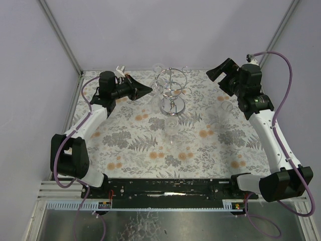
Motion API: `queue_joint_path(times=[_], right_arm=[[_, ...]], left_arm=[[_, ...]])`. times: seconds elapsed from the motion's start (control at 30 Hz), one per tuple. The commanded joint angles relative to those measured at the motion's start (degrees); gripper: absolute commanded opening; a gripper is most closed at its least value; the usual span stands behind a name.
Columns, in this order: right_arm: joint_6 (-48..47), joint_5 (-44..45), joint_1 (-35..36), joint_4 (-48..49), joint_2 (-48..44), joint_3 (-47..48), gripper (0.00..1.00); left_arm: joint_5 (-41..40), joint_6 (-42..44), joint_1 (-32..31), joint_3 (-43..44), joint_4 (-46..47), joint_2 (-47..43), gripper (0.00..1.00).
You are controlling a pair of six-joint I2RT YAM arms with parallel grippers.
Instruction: Take the wine glass off the wine glass rack
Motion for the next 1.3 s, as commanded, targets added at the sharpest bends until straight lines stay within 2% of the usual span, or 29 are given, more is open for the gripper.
queue_joint_path(times=[0.0, 0.5, 1.0, 1.1, 1.27], right_arm=[[0.3, -1.6, -0.1, 3.2, -2.0, -0.5, 0.99], [-1.1, -1.8, -0.1, 2.7, -2.0, -0.3, 0.99], [-1.8, -3.3, -0.1, 3.1, -0.1, 0.7, 0.99], [-2.3, -3.4, -0.1, 2.8, 0.4, 1.5, 0.99], [-3.6, -4.0, -0.2, 0.8, 2.0, 4.6, 0.99]], left_arm=[[0.8, -1.3, 0.8, 0.5, 0.3, -2.3, 0.0], [2.6, -4.6, 2.0, -2.0, 2.3, -5.3, 0.0], [3.9, -2.9, 3.7, -6.8, 0.2, -12.2, 0.0], [4.2, 0.7, 4.3, -4.8, -1.5, -13.1, 0.0], [4.7, 14.0, 4.8, 5.3, -9.7, -13.4, 0.0]])
